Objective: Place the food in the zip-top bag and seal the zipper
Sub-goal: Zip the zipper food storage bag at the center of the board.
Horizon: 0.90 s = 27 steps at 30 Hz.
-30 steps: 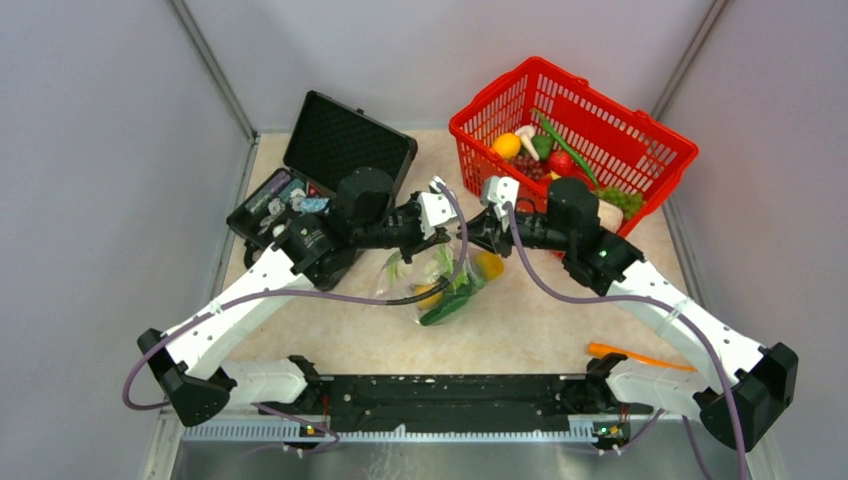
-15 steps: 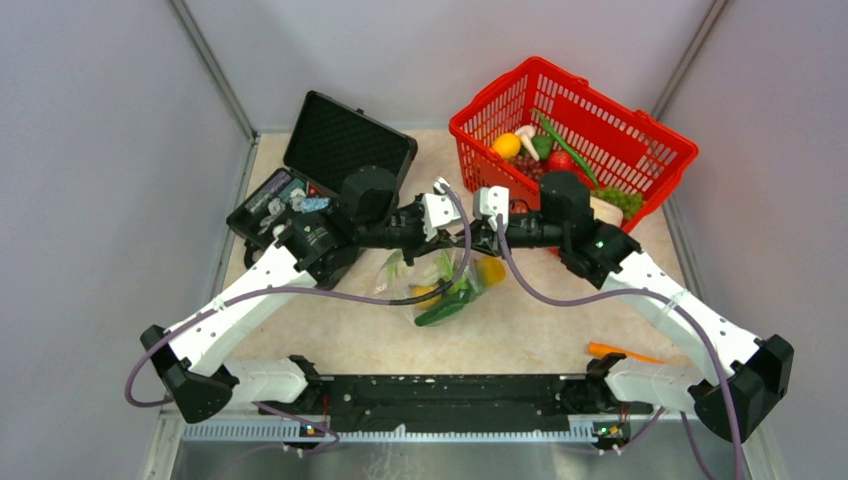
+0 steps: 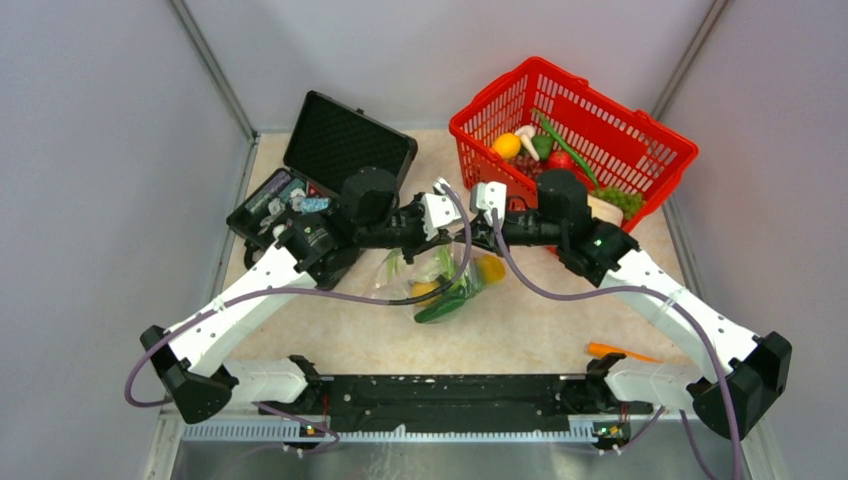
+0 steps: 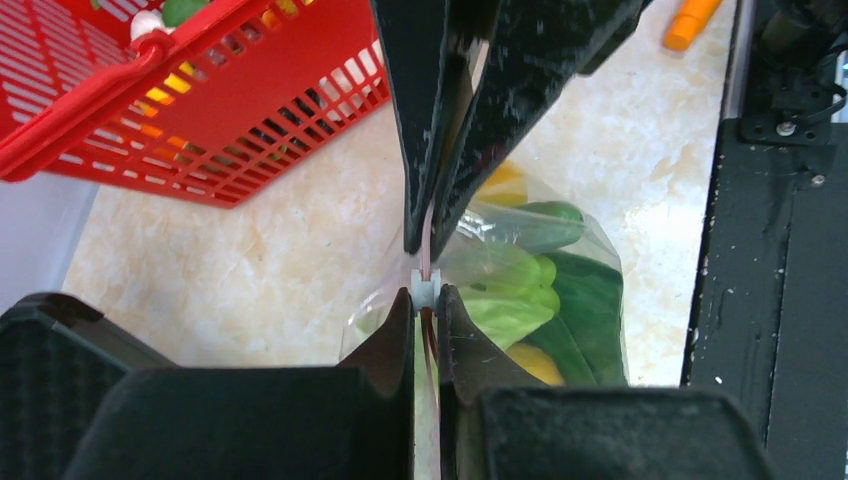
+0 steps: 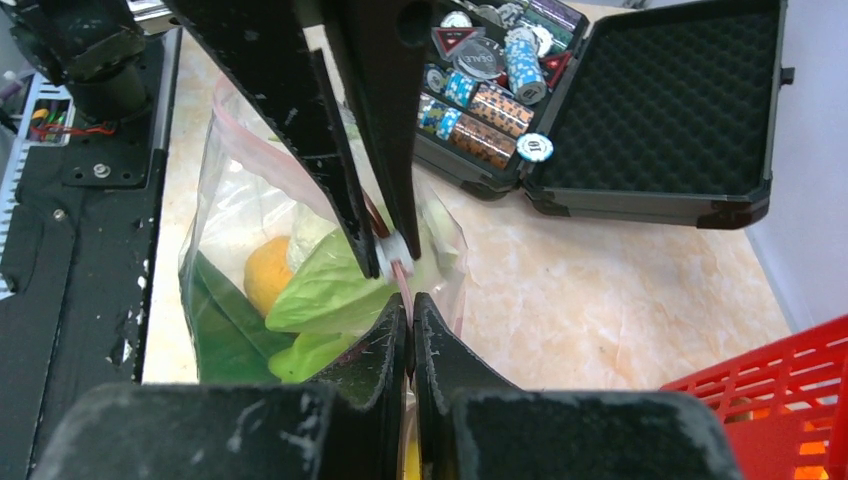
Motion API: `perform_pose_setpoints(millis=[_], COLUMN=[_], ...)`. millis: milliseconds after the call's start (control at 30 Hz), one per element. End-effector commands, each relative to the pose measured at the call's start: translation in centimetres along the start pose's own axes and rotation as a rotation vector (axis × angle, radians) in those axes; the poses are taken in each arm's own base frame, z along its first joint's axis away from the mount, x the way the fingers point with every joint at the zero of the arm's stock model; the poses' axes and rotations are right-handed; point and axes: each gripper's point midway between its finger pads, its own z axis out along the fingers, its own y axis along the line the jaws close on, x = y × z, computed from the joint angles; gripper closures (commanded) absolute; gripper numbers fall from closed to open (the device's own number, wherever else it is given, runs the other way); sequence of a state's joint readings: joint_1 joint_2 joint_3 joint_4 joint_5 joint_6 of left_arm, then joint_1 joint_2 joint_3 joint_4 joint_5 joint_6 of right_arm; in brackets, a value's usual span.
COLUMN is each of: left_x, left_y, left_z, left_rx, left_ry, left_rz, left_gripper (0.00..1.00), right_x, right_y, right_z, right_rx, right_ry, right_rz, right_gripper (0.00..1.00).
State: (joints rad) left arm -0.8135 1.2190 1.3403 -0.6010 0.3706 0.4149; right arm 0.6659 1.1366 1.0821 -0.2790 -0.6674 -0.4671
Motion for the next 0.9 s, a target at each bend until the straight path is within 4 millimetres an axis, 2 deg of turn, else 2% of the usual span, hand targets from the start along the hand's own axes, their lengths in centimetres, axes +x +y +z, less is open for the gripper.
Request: perform_pose_setpoints(millis=[0, 300, 467, 700, 767, 833, 867], left_x=[1.2, 3.2, 4.1, 5.1, 5.2, 4.3, 3.7], left_y=[0.1, 0.2, 0.4, 0.2, 0.4, 0.6, 0.5], left_z=[-2.0, -3.4, -4.3, -5.2, -5.5, -5.5, -5.4], left_rx=[-0.070, -0.128, -0.166, -0.196, -0.210, -0.217, -0.205], left_ry=[0.025, 0.085, 0.113, 0.130, 0.132, 0.097, 0.070], left_rz=[-0.005, -0.016, -0.019, -0.031, -0.033, -0.028, -0.022], left_gripper=[1.00, 1.00, 1.00, 1.00, 1.00, 1.00, 1.00], right_x=[-2.6, -2.5, -2.7, -2.0, -1.9, -1.9, -2.0], right_y=[-2.0, -2.3, -2.7, -3.4, -3.1, -2.4, -2.0], right_z=[-1.3, -1.8, -2.9, -4.2, -4.1, -3.8, -3.7], right_rx=[0.124, 0.148, 0.195, 0.240, 0.224, 0.187, 0.162], right_ry=[-0.047, -0.045, -0.054, -0.044, -0.050, -0.061, -0.069], right_rz=[-0.037, -0.036, -0.037, -0.010, -0.009, -0.010, -0.015], right_gripper=[1.00, 1.00, 1.00, 1.00, 1.00, 1.00, 0.95])
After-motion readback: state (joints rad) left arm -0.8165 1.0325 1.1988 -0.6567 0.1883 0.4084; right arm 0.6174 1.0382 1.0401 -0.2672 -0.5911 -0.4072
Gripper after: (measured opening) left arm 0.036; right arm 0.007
